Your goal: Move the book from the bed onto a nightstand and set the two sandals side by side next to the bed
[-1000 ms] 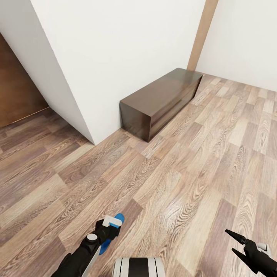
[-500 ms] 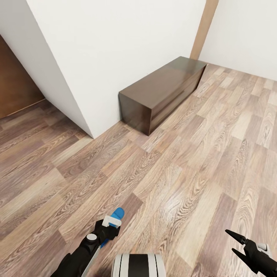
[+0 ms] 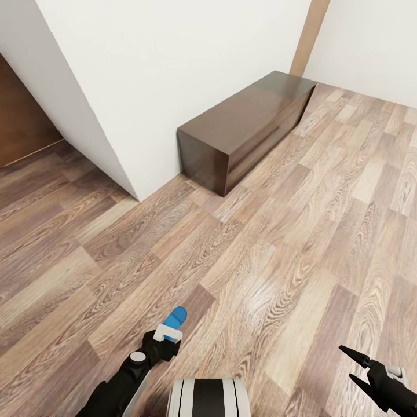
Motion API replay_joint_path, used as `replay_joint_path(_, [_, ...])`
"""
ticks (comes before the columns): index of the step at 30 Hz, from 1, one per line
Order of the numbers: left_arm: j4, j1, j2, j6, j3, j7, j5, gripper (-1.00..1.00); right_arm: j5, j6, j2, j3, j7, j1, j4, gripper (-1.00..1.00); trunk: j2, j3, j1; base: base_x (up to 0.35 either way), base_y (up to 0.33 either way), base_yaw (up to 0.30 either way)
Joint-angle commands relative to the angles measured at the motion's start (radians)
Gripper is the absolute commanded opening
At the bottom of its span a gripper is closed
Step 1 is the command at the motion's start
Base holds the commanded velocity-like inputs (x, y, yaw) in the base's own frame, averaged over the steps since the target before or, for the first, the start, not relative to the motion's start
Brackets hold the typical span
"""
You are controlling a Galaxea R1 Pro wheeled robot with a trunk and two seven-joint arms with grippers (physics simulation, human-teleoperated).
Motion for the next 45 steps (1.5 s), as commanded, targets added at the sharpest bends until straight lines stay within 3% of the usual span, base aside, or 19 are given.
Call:
replay_joint_path(1, [-0.002,0.000,0.000,0.005,0.000,-0.002,-0.005,1.00,0.003,0.004,0.000,-0.002,0.004,0.000,0.000,1.00,0.000,-0.001,0.000,0.000,0.000,0.000])
replay_joint_path(9, [-0.002,0.000,0.001,0.006,0.001,0.027,-0.006,1.00,0.003,0.004,0.000,-0.001,0.004,0.000,0.000,1.00,0.000,-0.001,0.000,0.000,0.000,0.000])
replay_joint_path(11, [-0.002,0.000,0.001,0.006,0.001,0.066,-0.005,1.00,0.003,0.004,0.000,-0.001,0.004,0.000,0.000,1.00,0.000,-0.001,0.000,0.000,0.000,0.000])
replay_joint_path(14, [-0.001,0.000,0.000,0.006,0.000,0.171,-0.004,1.00,0.003,0.004,0.000,-0.002,0.004,0.000,0.000,1.00,0.000,-0.001,0.000,0.000,0.000,0.000])
replay_joint_path(15, [-0.001,0.000,-0.003,0.006,-0.001,0.244,-0.003,1.00,0.003,0.004,0.000,-0.002,0.004,0.000,0.000,1.00,0.000,-0.001,0.000,0.000,0.000,0.000])
replay_joint_path(20, [0.002,0.000,-0.004,0.006,-0.003,0.286,-0.001,1.00,0.003,0.004,0.000,-0.001,0.004,0.000,0.000,1.00,0.000,-0.001,0.000,0.000,0.000,0.000])
replay_joint_path(29, [0.006,0.000,-0.004,0.006,-0.003,0.278,0.001,1.00,0.003,0.004,0.000,-0.001,0.004,0.000,0.000,1.00,0.000,-0.001,0.000,0.000,0.000,0.000])
replay_joint_path(33, [0.007,0.000,-0.003,0.006,-0.003,0.219,0.001,1.00,0.003,0.004,0.000,-0.001,0.004,0.000,0.000,1.00,0.000,-0.001,0.000,0.000,0.000,0.000])
replay_joint_path(36, [0.007,0.000,-0.002,0.005,-0.002,0.134,0.000,1.00,0.003,0.004,0.000,-0.001,0.004,0.000,0.000,1.00,0.000,-0.001,0.000,0.000,0.000,0.000])
replay_joint_path(45, [0.006,0.000,-0.001,0.003,-0.001,0.078,-0.002,1.00,0.003,0.004,0.000,-0.001,0.004,0.000,0.000,1.00,0.000,-0.001,0.000,0.000,0.000,0.000])
